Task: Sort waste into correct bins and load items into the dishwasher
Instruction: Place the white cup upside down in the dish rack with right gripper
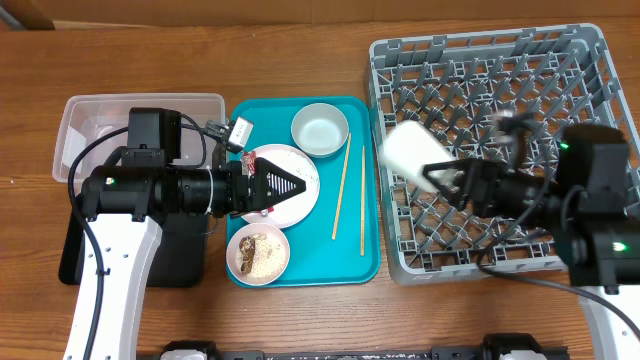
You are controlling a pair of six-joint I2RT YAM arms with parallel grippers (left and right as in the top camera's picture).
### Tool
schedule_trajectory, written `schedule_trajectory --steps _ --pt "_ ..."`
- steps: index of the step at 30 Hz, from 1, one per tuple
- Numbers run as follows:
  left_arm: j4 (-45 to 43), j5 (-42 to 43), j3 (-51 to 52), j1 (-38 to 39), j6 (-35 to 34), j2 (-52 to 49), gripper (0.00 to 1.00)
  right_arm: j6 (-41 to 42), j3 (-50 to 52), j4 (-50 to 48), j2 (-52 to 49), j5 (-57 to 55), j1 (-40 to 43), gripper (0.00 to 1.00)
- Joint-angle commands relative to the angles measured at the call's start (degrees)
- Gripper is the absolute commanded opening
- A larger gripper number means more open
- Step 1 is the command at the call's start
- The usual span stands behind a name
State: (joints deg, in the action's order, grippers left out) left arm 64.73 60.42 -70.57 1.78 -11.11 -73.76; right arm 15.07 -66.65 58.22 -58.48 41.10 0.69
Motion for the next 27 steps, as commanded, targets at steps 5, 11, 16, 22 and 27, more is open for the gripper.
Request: schedule_trajectory --steps 5,11,16,22,27 --pt "-0.87 -4.07 -0.57 0.11 0.9 -0.17 1.0 6.1 -1.31 9.75 -1.53 -30.47 -0.63 0.45" --pt "-0.85 -4.09 -0.57 0.11 1.33 -0.17 1.0 8.5 -1.31 13.2 -6.43 -38.58 -6.64 0.46" --pt "-0.37 -4.09 -0.57 0.11 1.49 -0.17 1.0 8.9 -1.31 13.11 -14.14 -40.09 -9.09 0.45" --pt "1.2 -5.01 -0.57 0.11 2.58 -0.17 1.0 8.92 -1.31 15.28 -20.65 -37.99 -9.09 0.59" --pt "2.36 -7.5 -0.57 0.13 2.58 -0.17 0.93 8.96 -3.1 15.15 -19.61 -38.51 -9.03 0.82"
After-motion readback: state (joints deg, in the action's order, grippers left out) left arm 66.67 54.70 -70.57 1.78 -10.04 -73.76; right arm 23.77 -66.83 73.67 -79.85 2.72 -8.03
